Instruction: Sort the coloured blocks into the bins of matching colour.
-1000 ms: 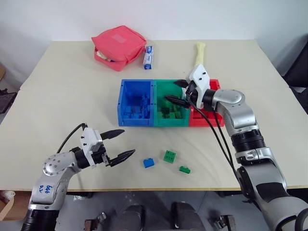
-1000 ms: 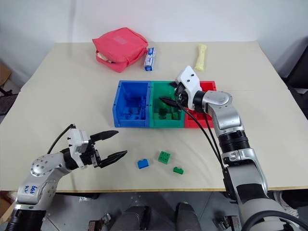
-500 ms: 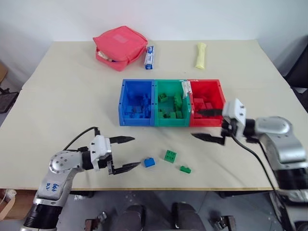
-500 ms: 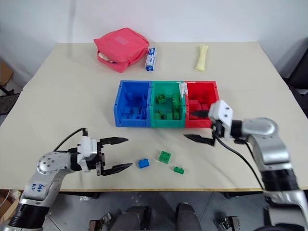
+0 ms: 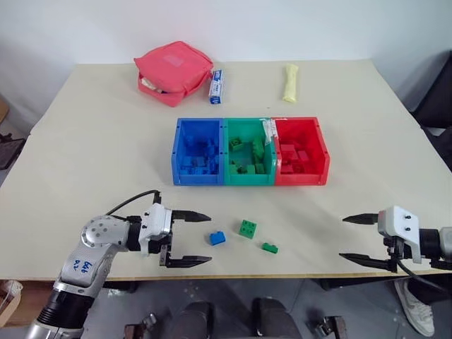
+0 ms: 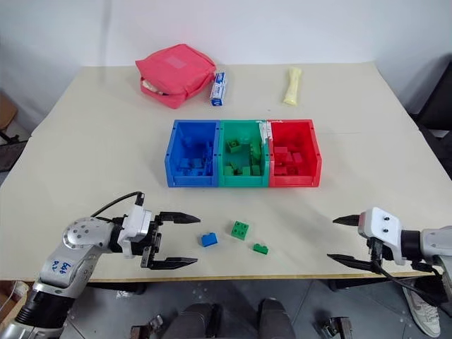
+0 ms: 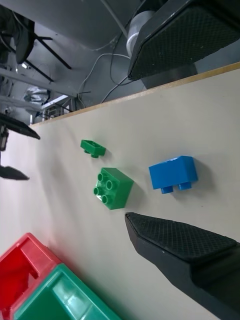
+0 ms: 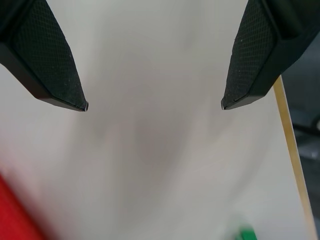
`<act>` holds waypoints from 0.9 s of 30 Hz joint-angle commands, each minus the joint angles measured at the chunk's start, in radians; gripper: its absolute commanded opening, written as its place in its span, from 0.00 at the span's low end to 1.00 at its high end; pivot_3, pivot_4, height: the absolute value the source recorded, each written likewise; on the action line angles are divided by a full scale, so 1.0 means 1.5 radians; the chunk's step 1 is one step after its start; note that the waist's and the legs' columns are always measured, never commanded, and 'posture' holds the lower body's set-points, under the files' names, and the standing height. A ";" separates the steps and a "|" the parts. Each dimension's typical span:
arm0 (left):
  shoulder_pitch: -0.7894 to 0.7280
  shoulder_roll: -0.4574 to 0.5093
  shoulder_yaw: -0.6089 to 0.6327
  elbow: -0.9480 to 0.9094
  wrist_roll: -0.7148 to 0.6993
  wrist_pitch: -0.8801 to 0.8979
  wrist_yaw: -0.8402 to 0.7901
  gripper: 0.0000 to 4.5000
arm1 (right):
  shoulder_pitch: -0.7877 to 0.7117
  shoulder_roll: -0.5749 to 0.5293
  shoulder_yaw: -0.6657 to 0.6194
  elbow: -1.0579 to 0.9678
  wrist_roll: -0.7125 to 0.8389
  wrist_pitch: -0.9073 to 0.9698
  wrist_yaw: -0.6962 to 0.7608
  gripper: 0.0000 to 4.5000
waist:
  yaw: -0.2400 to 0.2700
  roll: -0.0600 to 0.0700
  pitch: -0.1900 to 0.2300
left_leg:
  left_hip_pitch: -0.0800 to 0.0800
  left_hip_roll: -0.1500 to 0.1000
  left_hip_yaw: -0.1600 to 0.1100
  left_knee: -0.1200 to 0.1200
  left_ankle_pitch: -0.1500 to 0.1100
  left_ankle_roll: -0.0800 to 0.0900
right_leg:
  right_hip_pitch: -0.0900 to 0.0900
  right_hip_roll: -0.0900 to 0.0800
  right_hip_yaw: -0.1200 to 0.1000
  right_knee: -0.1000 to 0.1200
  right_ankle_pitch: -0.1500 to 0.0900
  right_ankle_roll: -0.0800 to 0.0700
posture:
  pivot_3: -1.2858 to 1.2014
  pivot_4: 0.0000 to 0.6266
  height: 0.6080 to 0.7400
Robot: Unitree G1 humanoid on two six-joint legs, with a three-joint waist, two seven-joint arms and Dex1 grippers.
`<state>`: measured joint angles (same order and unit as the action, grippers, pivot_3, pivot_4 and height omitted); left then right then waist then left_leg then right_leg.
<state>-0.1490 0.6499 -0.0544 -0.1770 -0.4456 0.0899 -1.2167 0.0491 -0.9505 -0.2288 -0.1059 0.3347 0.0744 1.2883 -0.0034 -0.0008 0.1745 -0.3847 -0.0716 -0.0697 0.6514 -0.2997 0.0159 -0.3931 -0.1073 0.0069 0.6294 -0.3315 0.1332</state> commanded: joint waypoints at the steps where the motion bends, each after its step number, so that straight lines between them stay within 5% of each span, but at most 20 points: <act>1: 0.002 0.007 0.018 -0.009 -0.005 -0.005 0.005 1.00 | -0.023 0.020 0.060 -0.089 0.018 0.056 -0.023 0.99 | 0.002 0.000 0.000 | 0.000 0.000 -0.001 0.000 0.000 0.000 | 0.000 0.000 0.000 0.000 0.000 0.000 | 0.52 0.24 1.00; 8: 0.040 0.012 0.039 -0.040 -0.001 0.000 0.034 1.00 | -0.110 0.097 0.237 -0.165 -0.045 0.186 -0.118 0.99 | 0.003 0.000 0.000 | -0.001 -0.001 -0.002 0.000 0.000 0.000 | 0.000 -0.001 -0.001 -0.001 0.000 0.000 | 0.52 0.24 1.00; 11: 0.049 0.014 0.048 -0.049 -0.001 0.002 0.047 1.00 | -0.125 0.113 0.278 -0.144 -0.073 0.177 -0.127 0.87 | 0.007 0.000 0.000 | -0.001 -0.001 -0.002 0.000 0.000 0.000 | 0.000 -0.001 -0.001 -0.001 0.000 0.000 | 0.52 0.24 1.00; 21: 0.053 0.005 0.054 -0.047 -0.004 -0.002 0.080 1.00 | -0.139 0.117 0.282 -0.134 -0.074 0.173 -0.130 0.11 | 0.005 -0.001 0.000 | -0.001 -0.001 -0.002 0.000 0.000 0.000 | 0.000 -0.001 -0.001 -0.001 0.000 0.000 | 0.52 0.24 1.00; 27: 0.055 -0.024 0.082 -0.060 -0.042 0.038 0.130 1.00 | -0.254 0.161 0.225 -0.103 0.013 0.217 -0.137 0.07 | 0.001 -0.001 0.000 | -0.001 -0.001 -0.002 0.000 0.000 0.000 | 0.000 -0.001 -0.001 -0.001 0.000 0.000 | 0.52 0.24 1.00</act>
<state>-0.0705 0.6282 0.0345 -0.2301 -0.4802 0.1442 -1.0508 -0.2875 -0.7311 0.1434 -0.2598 0.3093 0.3857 1.0959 -0.0023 -0.0016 0.1743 -0.3861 -0.0732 -0.0726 0.6514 -0.2999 0.0162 -0.3937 -0.1086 0.0056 0.6288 -0.3314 0.1334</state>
